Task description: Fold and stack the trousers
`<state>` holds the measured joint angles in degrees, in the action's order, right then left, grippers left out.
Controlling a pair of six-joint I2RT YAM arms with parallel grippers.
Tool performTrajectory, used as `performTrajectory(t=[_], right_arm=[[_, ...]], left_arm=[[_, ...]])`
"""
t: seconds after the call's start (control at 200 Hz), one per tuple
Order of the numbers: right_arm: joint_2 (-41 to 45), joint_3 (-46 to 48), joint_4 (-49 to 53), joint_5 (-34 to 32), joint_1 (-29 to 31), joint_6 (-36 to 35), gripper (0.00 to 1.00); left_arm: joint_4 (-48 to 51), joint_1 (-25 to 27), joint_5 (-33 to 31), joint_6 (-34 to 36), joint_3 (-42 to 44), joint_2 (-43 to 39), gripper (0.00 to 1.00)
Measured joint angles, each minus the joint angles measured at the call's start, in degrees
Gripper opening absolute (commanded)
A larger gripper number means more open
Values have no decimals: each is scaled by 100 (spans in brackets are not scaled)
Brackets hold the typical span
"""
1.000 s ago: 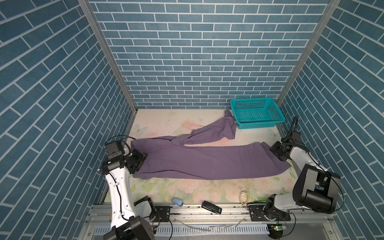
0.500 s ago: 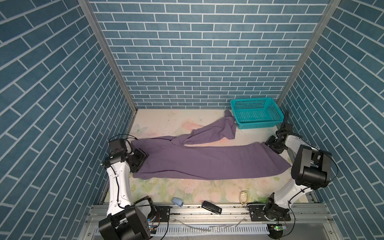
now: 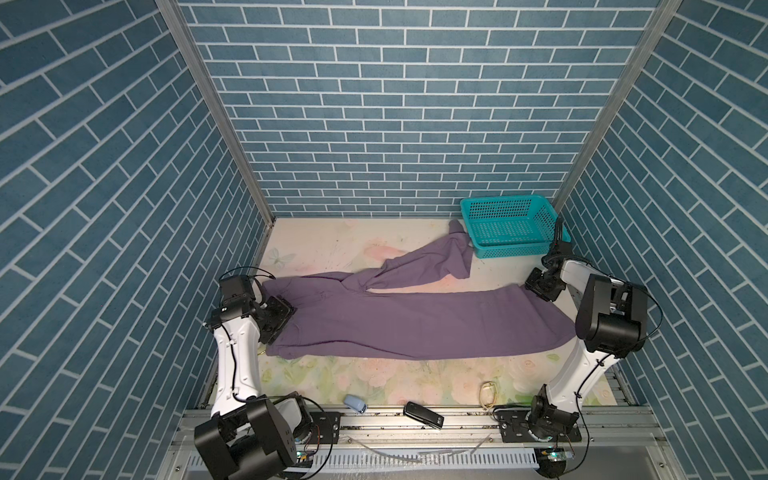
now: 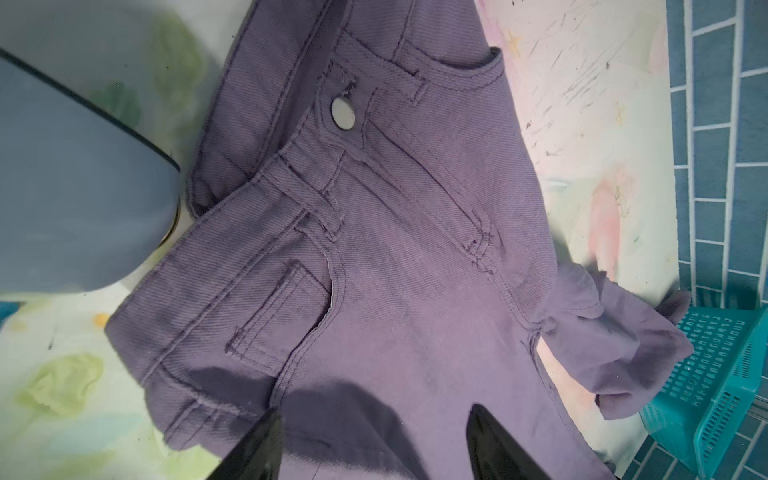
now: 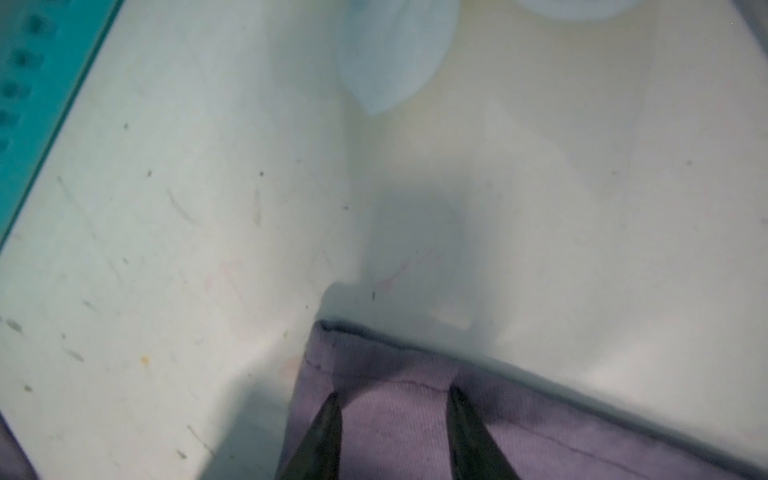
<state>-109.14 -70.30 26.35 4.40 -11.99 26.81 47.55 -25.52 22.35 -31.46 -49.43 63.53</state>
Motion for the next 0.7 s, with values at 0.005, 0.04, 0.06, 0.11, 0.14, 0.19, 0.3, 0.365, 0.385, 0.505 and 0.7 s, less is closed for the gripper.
performTrajectory(t=[0.005, 0.04, 0.06, 0.11, 0.14, 0.19, 0.3, 0.365, 0.385, 0.505, 0.7], right_arm=[[0, -4, -2, 7, -2, 0, 27], [-31, -33, 4, 44, -48, 20, 24], [-48, -48, 4, 68, -76, 35, 23], [-70, -66, 4, 138, -146, 66, 23], [-72, -70, 4, 168, -181, 85, 23], [-85, -101, 17, 164, -229, 109, 25], [-116, -157, 55, 83, -385, 170, 28], [-116, -160, 74, 57, -546, 201, 28], [-116, -160, 74, 50, -603, 219, 29], [-76, -114, 48, 7, -970, 378, 32], [177, 125, 55, -59, -1340, 568, 35]], left_arm=[[-11, 0, -4, 0, 0, 2, 71], [-44, 0, -15, 0, 0, 2, 71], [-61, 0, -24, 2, 0, 2, 71], [-81, 0, -37, 17, -4, 2, 71], [-81, 0, -61, 33, -9, 2, 72], [-70, 0, -109, 74, -31, 2, 72], [-46, 0, -236, 168, -173, 2, 73], [-48, 0, -289, 203, -262, 2, 73], [-48, 0, -297, 214, -282, 2, 73], [-59, 0, -334, 254, -328, 2, 74], [9, 0, -367, 411, -522, 160, 75]])
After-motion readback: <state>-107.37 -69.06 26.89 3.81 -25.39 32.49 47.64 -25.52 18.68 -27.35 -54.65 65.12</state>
